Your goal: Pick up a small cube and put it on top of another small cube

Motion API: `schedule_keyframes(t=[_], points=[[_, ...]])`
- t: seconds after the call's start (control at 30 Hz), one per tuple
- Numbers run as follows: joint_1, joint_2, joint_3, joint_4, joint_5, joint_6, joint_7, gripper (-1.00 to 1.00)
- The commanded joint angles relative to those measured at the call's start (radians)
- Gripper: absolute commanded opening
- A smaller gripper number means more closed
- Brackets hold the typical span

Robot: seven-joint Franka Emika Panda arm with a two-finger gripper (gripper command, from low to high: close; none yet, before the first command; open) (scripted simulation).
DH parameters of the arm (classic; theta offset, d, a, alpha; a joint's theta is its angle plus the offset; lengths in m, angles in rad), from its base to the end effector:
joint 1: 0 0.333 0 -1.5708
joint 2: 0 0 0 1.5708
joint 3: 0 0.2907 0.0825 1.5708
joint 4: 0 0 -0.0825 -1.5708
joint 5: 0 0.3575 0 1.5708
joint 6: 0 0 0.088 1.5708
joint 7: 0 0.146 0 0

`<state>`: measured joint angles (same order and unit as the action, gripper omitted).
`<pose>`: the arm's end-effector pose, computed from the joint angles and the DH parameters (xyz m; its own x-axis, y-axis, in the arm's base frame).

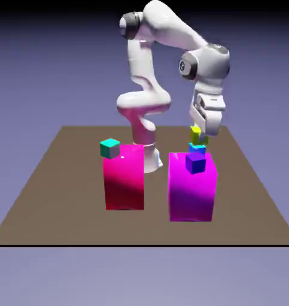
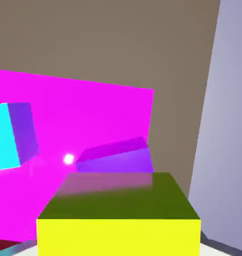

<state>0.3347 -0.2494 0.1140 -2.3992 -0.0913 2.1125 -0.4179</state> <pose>0.3957 0.1816 0.3591 0.6133 0.7857 -0.0806 0.7898 -0.6084 0.0782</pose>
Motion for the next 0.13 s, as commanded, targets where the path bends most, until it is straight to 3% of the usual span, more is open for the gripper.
schedule_keyframes(t=[0.0, 0.03, 0.1], points=[[0.000, 0.003, 0.000, -0.007, -0.002, 0.012, 0.001, -1.00], [0.000, 0.003, 0.000, -0.007, -0.002, 0.012, 0.001, 1.00], [0.001, -0.010, 0.000, 0.023, 0.002, -0.032, -0.002, 1.00]])
